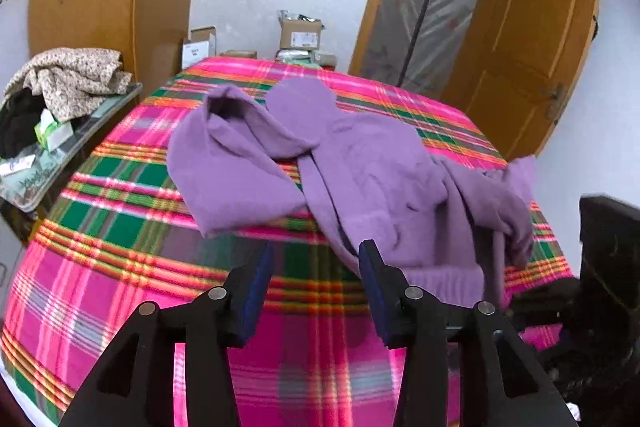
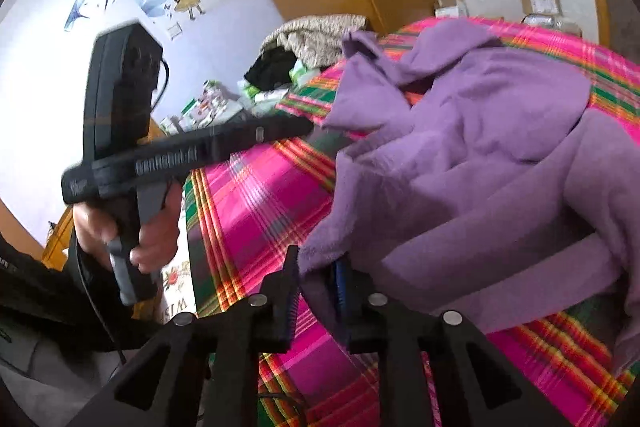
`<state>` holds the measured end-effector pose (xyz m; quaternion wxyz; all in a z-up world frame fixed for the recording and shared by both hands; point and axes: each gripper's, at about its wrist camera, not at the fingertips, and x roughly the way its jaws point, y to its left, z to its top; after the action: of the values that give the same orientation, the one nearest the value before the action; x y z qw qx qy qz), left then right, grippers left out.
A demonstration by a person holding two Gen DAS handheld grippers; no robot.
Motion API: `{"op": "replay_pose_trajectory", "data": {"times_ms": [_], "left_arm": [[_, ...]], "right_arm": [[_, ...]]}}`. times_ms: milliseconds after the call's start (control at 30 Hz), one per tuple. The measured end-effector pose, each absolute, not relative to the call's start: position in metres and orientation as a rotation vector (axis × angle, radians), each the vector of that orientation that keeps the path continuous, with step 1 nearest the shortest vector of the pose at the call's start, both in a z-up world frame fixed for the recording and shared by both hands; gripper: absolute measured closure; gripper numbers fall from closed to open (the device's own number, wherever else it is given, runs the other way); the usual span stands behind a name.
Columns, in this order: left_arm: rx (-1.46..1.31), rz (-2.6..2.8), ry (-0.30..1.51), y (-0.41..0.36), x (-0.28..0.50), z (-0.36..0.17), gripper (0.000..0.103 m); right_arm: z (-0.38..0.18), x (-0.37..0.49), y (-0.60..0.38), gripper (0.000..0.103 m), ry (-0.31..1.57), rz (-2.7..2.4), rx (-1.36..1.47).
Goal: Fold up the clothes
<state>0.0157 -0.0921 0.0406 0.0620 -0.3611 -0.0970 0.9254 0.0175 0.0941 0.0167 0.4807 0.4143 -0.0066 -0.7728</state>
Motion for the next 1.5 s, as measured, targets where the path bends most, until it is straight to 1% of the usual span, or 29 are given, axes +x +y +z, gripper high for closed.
{"op": "replay_pose_trajectory", "data": {"times_ms": [133, 233, 500, 533, 567, 600, 1100, 1233, 1267, 1300, 1333, 1367, 1400, 1500], "left_arm": [[-1.089, 2.766, -0.308, -0.084, 0.022, 0.039, 0.057], [-1.094, 2.750, -0.315, -0.079, 0.023, 0.038, 0.056], [-1.129, 2.681, -0.353, -0.064, 0.032, 0.033, 0.055], [-1.132, 2.678, -0.347, -0.061, 0.032, 0.032, 0.054], [-1.134, 2.675, -0.341, -0.058, 0.032, 0.032, 0.048], [-1.136, 2.672, -0.334, -0.055, 0.032, 0.031, 0.046], [-1.174, 2.654, -0.235, -0.020, 0.032, 0.023, 0.046], [-1.264, 2.660, -0.281, -0.027, 0.025, 0.009, 0.046], [-1.280, 2.663, -0.300, -0.030, 0.023, 0.007, 0.050], [-1.290, 2.672, -0.317, -0.034, 0.022, 0.006, 0.063], [-1.305, 2.687, -0.320, -0.037, 0.021, 0.004, 0.070], [-1.318, 2.700, -0.324, -0.040, 0.020, 0.003, 0.082], [-1.324, 2.708, -0.334, -0.043, 0.020, 0.002, 0.090], [-1.309, 2.726, -0.362, -0.049, 0.021, 0.002, 0.092]], "right_arm": [[0.030, 0.032, 0.093, 0.081, 0.032, -1.865, 0.940], [0.031, 0.038, 0.093, 0.081, 0.048, -1.866, 0.923], [0.029, 0.025, 0.116, 0.081, -0.056, -1.982, 0.934], [0.030, 0.024, 0.118, 0.081, -0.063, -1.990, 0.935], [0.029, 0.024, 0.121, 0.081, -0.072, -1.996, 0.938], [0.029, 0.023, 0.123, 0.081, -0.080, -2.002, 0.941], [0.015, 0.015, 0.147, 0.081, -0.156, -2.086, 0.996], [0.013, 0.014, 0.151, 0.081, -0.163, -2.122, 0.989], [0.013, 0.013, 0.151, 0.081, -0.167, -2.126, 0.991], [0.013, 0.012, 0.152, 0.081, -0.170, -2.129, 0.993], [0.012, 0.011, 0.152, 0.081, -0.174, -2.133, 0.995], [0.012, 0.010, 0.153, 0.081, -0.177, -2.137, 0.997], [0.011, 0.010, 0.153, 0.081, -0.181, -2.140, 0.999], [0.011, 0.007, 0.154, 0.081, -0.192, -2.158, 1.007]]}}
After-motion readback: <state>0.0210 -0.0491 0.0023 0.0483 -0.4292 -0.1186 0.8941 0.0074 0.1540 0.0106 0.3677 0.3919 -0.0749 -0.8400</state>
